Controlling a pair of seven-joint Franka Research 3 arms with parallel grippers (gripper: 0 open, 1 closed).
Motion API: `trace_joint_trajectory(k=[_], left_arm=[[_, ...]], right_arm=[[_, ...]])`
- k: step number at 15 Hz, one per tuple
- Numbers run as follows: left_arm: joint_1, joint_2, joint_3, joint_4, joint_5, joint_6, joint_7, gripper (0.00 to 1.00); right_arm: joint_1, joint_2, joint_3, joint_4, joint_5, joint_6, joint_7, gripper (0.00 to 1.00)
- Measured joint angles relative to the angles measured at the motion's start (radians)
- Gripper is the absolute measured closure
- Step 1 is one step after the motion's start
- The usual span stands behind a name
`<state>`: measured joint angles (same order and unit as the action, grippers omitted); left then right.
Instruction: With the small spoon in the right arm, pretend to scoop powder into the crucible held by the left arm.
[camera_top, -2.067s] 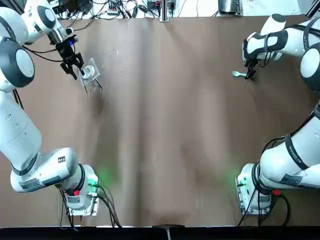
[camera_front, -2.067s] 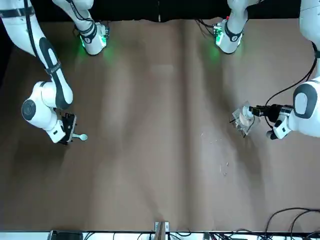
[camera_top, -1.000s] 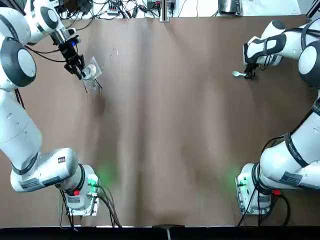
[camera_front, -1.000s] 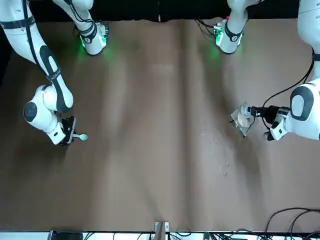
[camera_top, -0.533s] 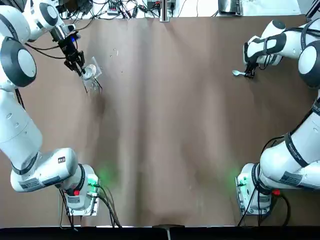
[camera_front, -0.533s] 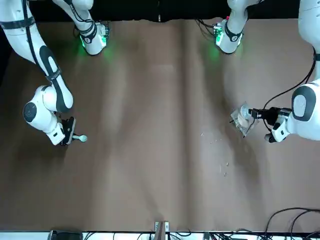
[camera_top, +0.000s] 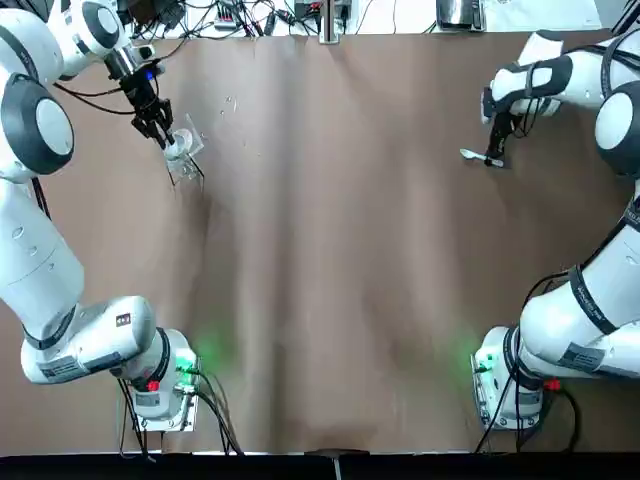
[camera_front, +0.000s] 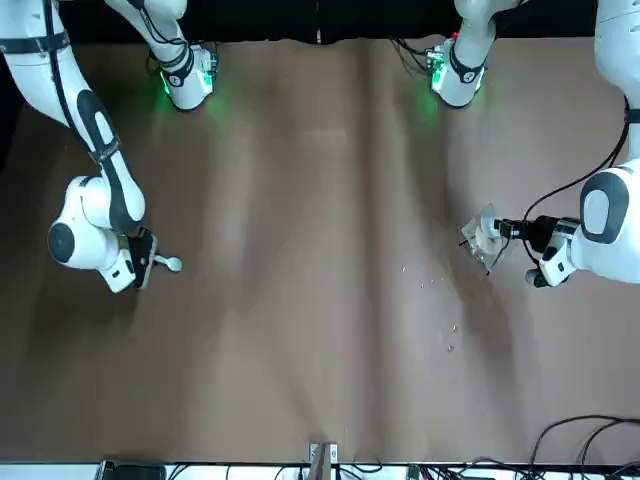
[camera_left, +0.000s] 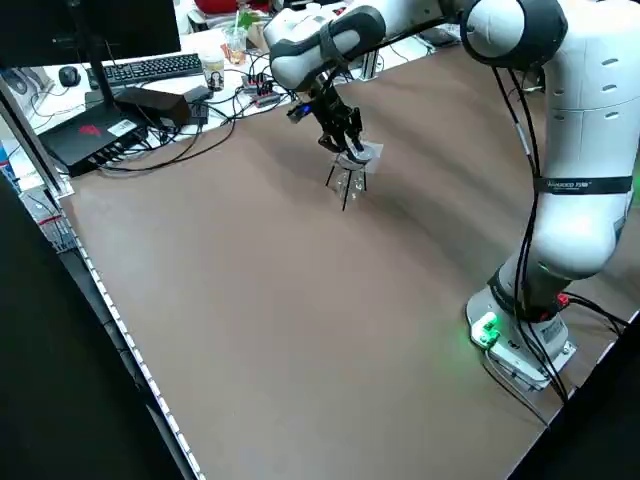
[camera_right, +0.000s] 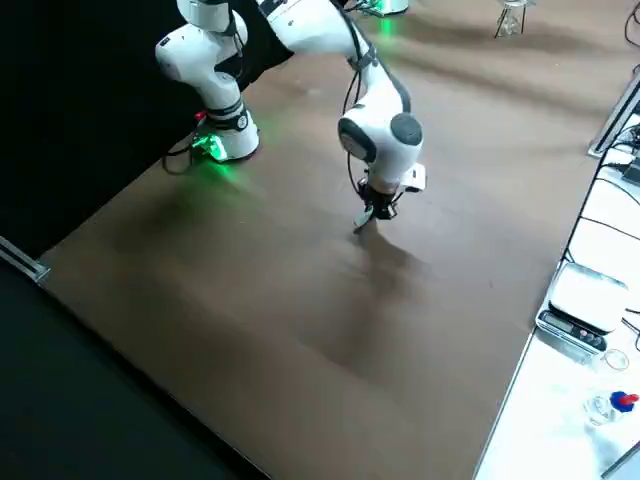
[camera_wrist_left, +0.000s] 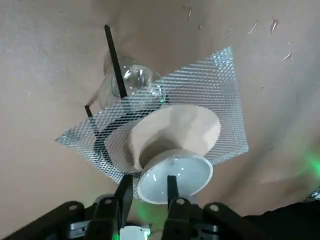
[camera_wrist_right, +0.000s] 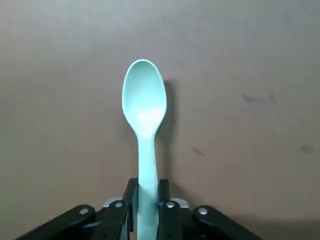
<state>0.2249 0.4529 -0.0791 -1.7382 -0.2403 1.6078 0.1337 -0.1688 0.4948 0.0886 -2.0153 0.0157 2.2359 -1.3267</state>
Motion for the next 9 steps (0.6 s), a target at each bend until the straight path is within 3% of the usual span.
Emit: trace_joint_trajectory(k=[4,9], left_arm=[[0.0,0.001,0.0,0.0,0.0,0.0,0.0,0.66],[0.0,0.008,0.0,0.0,0.0,0.0,0.0,0.68]], right_arm=[[0.013,-0.015,0.139,0.033,0.001,-0.174,0.314,0.8],[0.023,-0.019,0.346,0.044,0.009,-0.27,0.777,0.8]])
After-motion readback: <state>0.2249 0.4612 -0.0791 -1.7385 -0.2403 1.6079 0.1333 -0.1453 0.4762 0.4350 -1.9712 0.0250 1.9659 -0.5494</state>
